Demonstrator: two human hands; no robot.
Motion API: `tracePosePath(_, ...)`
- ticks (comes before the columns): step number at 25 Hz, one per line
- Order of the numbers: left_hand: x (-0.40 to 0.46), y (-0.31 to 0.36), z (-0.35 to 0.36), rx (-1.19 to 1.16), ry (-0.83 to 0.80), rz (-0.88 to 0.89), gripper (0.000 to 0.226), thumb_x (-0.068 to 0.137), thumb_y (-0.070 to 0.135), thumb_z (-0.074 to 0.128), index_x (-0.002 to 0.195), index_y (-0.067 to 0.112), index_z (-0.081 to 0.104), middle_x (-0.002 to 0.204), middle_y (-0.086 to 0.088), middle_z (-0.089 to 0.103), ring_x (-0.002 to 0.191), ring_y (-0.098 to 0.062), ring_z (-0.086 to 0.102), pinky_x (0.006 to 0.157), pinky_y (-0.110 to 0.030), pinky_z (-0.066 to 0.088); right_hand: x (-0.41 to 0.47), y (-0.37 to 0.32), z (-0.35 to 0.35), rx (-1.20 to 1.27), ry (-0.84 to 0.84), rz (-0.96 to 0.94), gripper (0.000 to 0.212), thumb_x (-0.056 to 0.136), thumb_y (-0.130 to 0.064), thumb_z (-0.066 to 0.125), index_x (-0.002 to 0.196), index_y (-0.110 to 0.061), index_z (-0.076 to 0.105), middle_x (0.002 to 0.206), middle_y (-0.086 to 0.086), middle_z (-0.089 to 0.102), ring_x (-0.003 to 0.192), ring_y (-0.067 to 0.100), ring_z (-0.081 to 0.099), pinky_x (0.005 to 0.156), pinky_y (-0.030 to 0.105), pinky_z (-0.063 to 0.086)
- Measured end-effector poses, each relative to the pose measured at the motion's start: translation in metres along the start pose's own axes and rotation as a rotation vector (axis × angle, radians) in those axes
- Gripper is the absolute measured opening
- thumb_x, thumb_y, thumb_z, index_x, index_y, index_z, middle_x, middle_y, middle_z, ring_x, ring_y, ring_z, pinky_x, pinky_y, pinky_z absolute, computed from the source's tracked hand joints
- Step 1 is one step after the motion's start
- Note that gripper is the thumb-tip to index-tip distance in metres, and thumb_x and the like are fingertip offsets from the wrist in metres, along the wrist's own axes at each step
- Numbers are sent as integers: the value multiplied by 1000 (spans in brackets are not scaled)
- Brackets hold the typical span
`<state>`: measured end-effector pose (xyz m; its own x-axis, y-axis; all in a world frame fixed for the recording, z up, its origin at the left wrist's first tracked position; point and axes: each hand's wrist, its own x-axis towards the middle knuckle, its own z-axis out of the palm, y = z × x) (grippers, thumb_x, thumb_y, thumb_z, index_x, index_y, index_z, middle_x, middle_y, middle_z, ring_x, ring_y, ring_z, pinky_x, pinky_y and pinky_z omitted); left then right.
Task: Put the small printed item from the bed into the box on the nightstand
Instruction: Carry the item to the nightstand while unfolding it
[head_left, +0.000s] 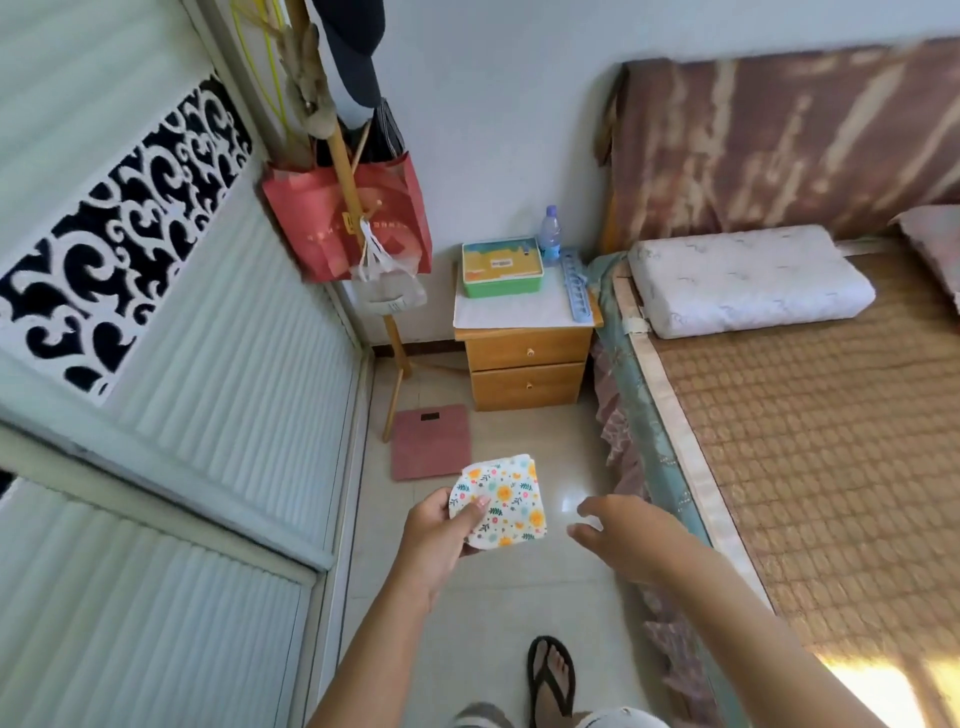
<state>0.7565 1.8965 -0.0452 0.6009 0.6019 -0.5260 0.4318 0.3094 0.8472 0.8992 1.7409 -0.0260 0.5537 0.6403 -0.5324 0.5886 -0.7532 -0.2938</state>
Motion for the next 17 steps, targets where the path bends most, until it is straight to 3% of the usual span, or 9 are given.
tracePosePath(10,195,107,27,36,25,-36,1,86,24,64,87,24,64,88,5,73,80,-9,70,56,-19,56,195,11,-117,-9,-36,-3,49,93,-46,40,134,-21,46,136,5,55,123,25,51,98,40,46)
tracePosePath(14,290,150,27,18,-18,-76,1,87,24,63,87,24,62,92,2,73,86,-14,69,79,-37,57,279,9,-164,-7,-44,38,39,93,-43,40,119,-19,56,121,7,59,113,25,54,92,41,48)
tracePosePath(17,358,190,31,12,-52,-81,2,88,23,62,87,25,61,96,-1,72,88,-16,68,83,-40,56,334,11,-203,30,-75,68,36,94,-40,40,110,-15,60,114,6,62,106,24,57,89,39,50)
